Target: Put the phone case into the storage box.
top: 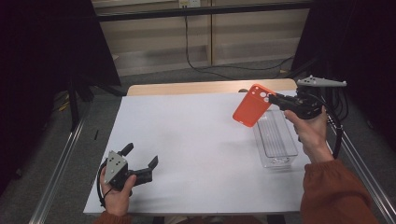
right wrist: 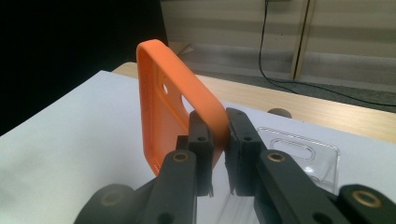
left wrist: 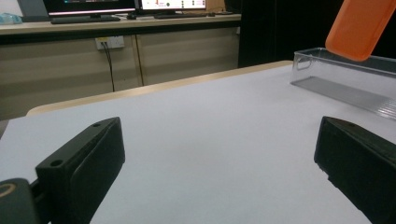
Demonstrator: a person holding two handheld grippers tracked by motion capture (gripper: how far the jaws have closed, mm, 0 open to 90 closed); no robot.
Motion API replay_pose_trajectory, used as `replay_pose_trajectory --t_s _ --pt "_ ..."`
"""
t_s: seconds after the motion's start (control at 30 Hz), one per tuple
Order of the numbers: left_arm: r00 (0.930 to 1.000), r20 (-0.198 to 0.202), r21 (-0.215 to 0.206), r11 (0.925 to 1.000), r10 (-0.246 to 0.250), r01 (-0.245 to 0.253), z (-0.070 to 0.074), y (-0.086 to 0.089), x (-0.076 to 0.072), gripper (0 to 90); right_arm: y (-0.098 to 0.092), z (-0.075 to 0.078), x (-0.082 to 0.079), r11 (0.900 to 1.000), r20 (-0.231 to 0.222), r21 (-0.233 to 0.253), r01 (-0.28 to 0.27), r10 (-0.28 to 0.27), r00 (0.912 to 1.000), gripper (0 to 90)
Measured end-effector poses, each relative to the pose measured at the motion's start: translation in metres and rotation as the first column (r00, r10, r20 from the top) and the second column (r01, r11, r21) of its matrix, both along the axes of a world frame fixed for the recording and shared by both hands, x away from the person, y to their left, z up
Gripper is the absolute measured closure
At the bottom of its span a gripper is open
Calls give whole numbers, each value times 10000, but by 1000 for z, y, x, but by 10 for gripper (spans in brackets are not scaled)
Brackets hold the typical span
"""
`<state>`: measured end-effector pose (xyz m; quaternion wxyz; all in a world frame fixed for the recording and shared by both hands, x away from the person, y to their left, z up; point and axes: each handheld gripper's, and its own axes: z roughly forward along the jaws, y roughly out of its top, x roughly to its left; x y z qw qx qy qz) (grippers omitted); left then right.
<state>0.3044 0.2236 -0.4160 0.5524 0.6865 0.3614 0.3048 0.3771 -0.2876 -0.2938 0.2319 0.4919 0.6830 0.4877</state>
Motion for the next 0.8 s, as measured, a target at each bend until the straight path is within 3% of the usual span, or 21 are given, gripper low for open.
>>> replay_pose_trajectory --t_s 0.13,0.53,0.67,0.8 --pt "9999 21 -237 9996 147 -147 0 2 2 18 -5 2 2 10000 50 0 51 -51 10000 814" --pt "9995 -161 -250 9993 284 -288 -6 6 -2 22 -24 13 9 9992 293 -252 296 -288 9992 814" --pt "9989 -380 -567 9980 258 -279 -8 7 -3 21 -31 15 12 9988 338 -355 341 -329 9989 814" --pt "9993 -285 -435 9987 256 -268 -8 7 -5 21 -36 15 15 9980 295 -504 394 -379 9988 814"
